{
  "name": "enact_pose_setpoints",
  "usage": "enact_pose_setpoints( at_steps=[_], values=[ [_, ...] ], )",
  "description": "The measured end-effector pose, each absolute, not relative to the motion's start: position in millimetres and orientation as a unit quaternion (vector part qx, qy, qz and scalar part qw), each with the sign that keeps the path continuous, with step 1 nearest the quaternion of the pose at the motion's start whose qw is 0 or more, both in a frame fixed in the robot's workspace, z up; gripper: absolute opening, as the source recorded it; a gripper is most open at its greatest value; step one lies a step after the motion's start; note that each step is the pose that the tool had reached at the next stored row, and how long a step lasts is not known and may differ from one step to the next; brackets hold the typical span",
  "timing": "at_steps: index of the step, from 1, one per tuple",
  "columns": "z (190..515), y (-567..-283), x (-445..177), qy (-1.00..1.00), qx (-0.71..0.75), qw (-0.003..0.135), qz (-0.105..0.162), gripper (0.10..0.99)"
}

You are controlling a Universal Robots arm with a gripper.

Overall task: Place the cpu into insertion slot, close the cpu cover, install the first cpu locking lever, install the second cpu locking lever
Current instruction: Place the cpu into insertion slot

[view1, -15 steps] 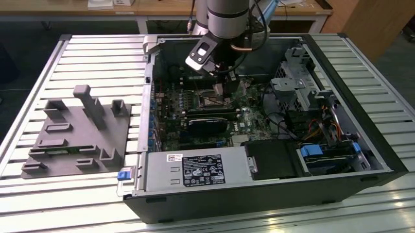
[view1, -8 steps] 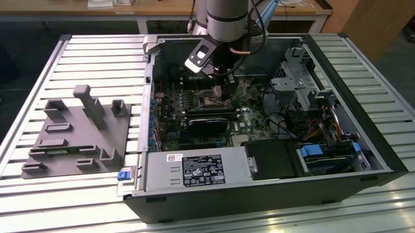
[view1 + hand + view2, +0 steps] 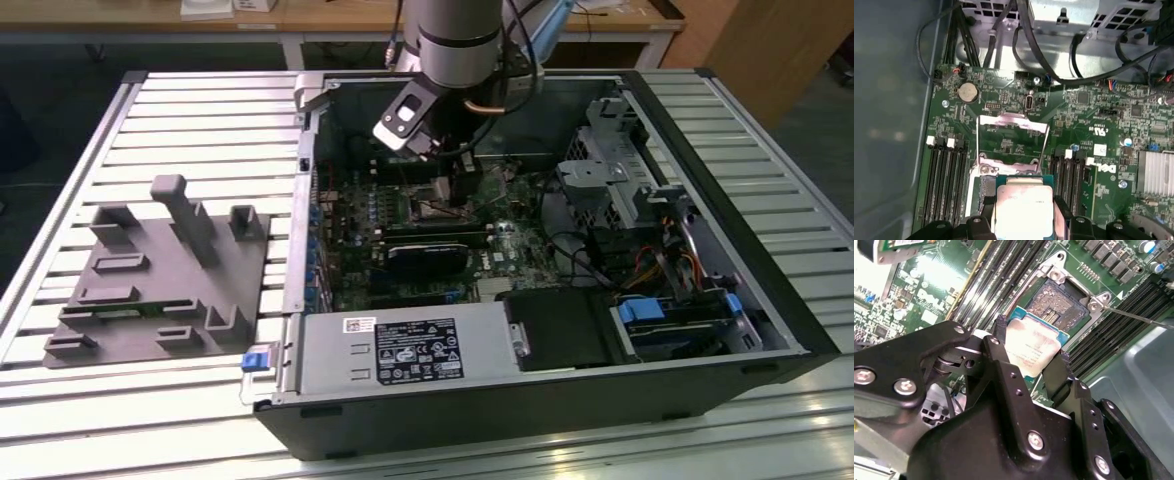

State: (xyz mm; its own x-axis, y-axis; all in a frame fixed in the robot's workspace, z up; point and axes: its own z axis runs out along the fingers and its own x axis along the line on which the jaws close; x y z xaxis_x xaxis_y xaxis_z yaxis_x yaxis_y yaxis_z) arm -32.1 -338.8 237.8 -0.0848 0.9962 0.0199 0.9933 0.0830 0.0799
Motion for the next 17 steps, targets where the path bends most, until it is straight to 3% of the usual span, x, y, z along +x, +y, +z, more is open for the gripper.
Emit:
enact_pose_setpoints(
  at_steps=[17],
  values=[
    [224.6, -330.2, -35.3, 0.713, 0.7, 0.019, 0.034, 0.541]
  ],
)
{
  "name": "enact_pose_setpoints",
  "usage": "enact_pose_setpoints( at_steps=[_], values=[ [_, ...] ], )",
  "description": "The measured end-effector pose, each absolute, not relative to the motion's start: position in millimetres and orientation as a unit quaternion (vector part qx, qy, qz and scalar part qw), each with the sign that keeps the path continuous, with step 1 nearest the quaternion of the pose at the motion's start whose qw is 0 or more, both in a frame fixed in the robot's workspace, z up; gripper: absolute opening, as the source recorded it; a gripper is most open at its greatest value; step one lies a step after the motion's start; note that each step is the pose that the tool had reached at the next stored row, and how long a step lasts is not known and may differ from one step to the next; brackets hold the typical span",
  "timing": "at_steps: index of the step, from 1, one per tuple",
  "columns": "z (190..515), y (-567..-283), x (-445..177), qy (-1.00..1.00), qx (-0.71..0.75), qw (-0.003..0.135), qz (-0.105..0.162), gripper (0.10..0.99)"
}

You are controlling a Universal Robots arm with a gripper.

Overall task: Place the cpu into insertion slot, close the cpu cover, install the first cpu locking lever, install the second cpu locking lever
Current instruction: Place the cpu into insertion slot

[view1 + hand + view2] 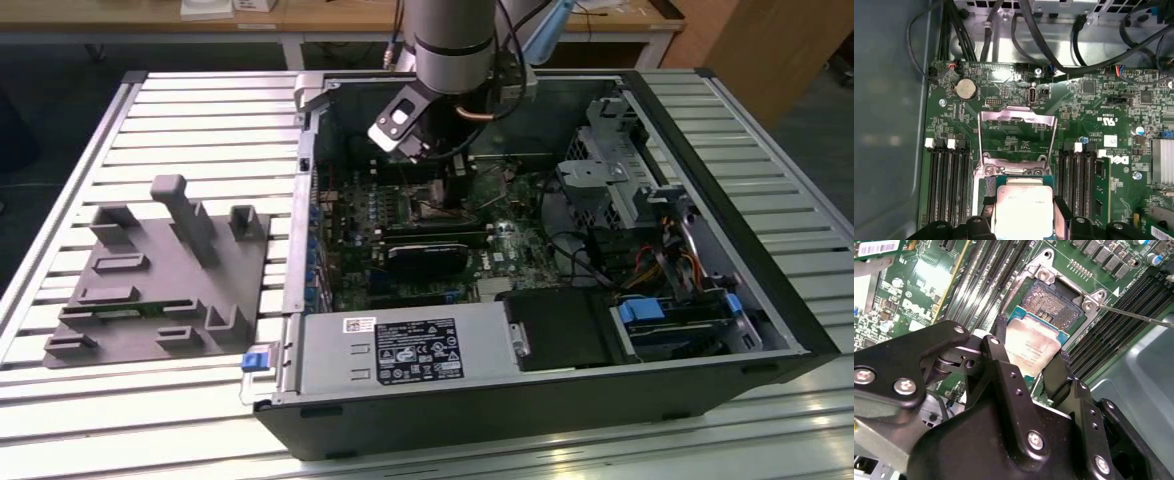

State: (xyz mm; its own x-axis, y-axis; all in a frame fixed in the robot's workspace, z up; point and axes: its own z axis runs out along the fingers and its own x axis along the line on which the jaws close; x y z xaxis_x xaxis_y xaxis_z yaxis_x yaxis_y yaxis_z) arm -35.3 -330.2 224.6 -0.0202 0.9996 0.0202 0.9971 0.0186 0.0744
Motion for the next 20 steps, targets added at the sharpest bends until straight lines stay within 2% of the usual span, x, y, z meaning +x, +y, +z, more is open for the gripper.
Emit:
enact_pose_setpoints(
  at_steps=[20],
  values=[
    [210.8, -324.7, -46.1, 0.71, 0.703, 0.018, 0.032, 0.541]
  ],
)
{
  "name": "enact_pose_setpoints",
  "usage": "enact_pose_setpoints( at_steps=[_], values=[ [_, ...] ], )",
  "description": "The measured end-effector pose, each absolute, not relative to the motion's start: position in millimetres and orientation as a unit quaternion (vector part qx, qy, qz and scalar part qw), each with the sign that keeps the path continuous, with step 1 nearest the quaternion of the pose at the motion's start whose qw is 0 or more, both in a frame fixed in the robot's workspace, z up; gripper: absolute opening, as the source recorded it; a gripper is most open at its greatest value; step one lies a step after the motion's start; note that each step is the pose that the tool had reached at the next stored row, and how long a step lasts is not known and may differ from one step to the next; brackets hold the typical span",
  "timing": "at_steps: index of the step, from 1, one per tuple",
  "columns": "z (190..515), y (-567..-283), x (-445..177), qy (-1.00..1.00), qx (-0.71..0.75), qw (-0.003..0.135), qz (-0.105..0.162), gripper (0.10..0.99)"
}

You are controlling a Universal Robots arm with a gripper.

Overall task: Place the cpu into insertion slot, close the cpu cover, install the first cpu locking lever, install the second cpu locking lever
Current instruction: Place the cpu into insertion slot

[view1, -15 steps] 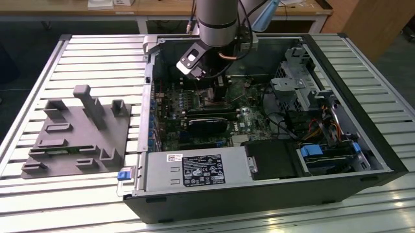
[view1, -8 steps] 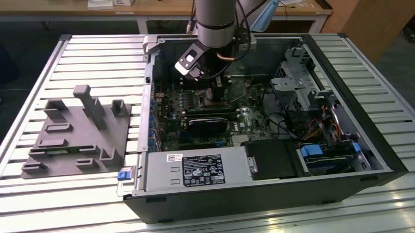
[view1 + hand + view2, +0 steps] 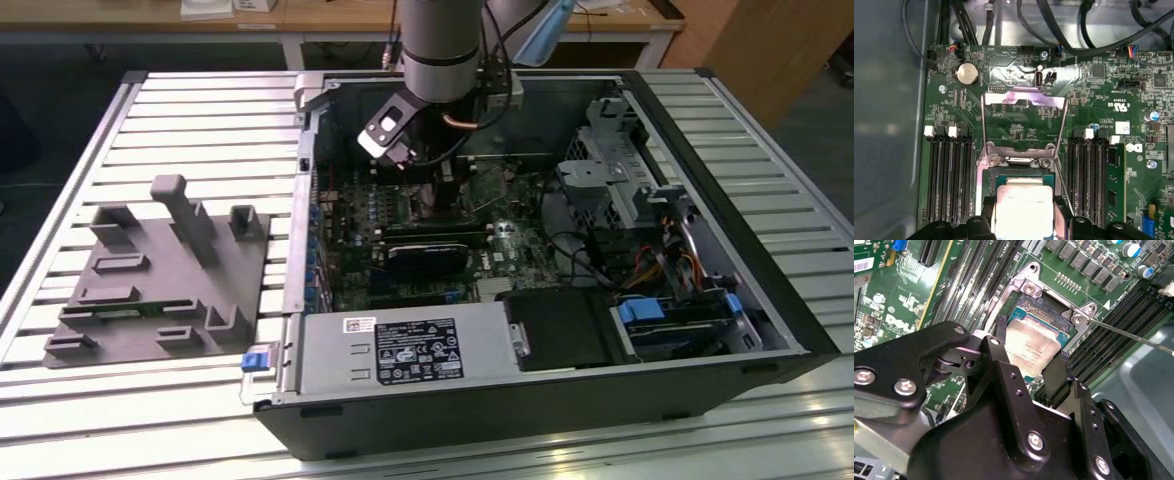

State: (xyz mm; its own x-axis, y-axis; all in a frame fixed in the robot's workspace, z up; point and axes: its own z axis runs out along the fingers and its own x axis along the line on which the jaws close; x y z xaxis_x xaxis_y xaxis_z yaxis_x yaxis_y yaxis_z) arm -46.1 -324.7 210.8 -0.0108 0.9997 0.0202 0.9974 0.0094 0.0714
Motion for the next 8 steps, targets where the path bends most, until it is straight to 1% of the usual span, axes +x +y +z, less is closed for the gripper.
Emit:
enact_pose_setpoints(
  at_steps=[8],
  values=[
    [202.9, -323.7, -46.9, 0.708, 0.705, 0.017, 0.031, 0.541]
  ],
)
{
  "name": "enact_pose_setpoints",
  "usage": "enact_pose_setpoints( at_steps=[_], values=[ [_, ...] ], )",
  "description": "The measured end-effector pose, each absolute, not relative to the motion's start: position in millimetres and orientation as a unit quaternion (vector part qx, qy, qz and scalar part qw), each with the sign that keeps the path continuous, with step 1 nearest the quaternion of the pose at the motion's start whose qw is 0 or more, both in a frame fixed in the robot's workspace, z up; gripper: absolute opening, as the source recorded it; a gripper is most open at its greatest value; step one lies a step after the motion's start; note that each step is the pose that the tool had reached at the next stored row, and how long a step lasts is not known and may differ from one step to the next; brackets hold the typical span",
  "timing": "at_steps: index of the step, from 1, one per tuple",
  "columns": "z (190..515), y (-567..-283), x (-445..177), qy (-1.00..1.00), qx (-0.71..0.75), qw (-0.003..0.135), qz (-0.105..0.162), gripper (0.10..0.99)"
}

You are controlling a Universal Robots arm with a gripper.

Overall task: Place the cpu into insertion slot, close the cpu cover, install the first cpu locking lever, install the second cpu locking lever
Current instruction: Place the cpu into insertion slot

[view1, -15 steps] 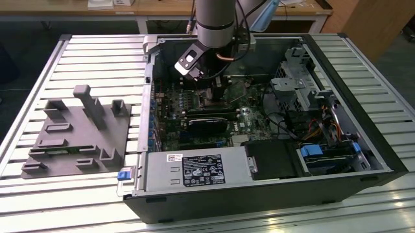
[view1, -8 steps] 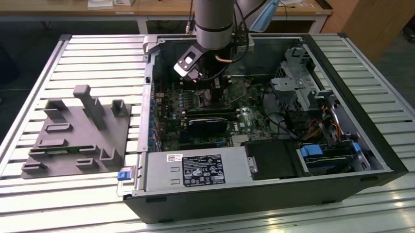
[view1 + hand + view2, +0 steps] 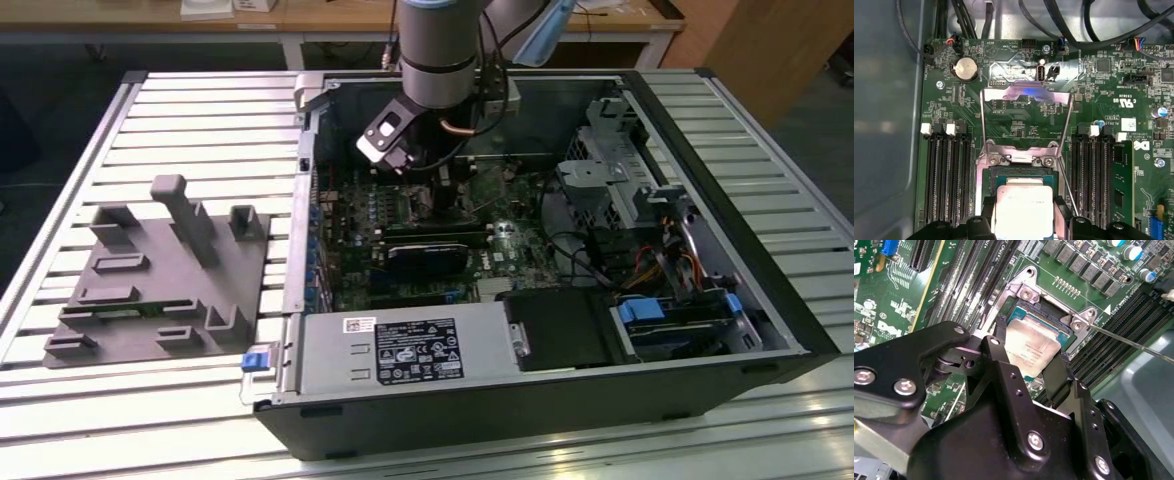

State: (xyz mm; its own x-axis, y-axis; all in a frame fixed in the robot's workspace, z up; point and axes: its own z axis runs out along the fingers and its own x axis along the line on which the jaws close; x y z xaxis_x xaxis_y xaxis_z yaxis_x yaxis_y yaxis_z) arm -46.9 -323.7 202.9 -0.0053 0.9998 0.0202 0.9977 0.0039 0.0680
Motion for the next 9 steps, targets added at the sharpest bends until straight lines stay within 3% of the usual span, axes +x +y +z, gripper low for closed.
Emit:
enact_pose_setpoints(
  at_steps=[9],
  values=[
    [197.9, -321.2, -46.9, 0.706, 0.708, 0.016, 0.03, 0.541]
  ],
)
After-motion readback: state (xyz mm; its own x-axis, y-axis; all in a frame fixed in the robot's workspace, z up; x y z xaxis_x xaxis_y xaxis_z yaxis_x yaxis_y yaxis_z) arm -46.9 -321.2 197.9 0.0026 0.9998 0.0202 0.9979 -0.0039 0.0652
